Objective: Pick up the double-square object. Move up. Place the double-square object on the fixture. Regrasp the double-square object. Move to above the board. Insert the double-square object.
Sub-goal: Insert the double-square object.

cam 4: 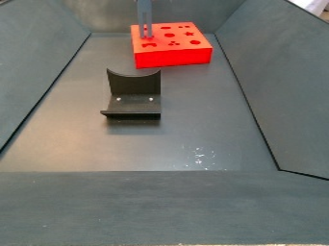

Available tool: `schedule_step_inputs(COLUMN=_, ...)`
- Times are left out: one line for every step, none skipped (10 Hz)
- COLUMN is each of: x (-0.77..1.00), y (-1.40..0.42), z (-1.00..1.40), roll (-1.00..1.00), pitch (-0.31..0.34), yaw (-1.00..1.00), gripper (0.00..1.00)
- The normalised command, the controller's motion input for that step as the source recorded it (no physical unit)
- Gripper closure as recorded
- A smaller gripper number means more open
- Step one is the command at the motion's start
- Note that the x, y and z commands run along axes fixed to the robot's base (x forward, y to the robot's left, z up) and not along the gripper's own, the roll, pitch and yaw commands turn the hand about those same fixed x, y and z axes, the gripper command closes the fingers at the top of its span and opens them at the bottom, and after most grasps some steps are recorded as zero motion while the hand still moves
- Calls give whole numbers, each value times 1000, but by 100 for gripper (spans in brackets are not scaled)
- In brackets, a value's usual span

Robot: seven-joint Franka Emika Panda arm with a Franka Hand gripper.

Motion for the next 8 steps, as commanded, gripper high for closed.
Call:
schedule_step_inputs(x=0, y=0, z=-117, roll=-49, pitch=-31, yaw=137, gripper=100)
schedule_step_inputs(x=0, y=0, z=-191, roll=0, pitch=-20, yaw=149, gripper=100)
schedule_step_inputs(x=0, y=-26, z=-163, roll=0, pitch=-10, yaw=143, gripper=100)
schedule_step_inputs(x=-74, y=0, z=-129, roll=-33, pitch=-10, yaw=3, gripper=100)
schedule_step_inputs(x=-174, y=0, z=-74, roll=-60, pitch=0, yaw=-80, gripper=100)
schedule_step_inputs(x=-166, y=0, z=-94, roll=-77, pitch=0, yaw=-143, gripper=100)
schedule_step_inputs(x=-126, y=0, z=-120, roll=-91, pitch=-10, yaw=-211, gripper=100)
schedule_step_inputs(x=-26, y=0, z=-211, roll=-110, pitch=-43, yaw=-211, gripper=100)
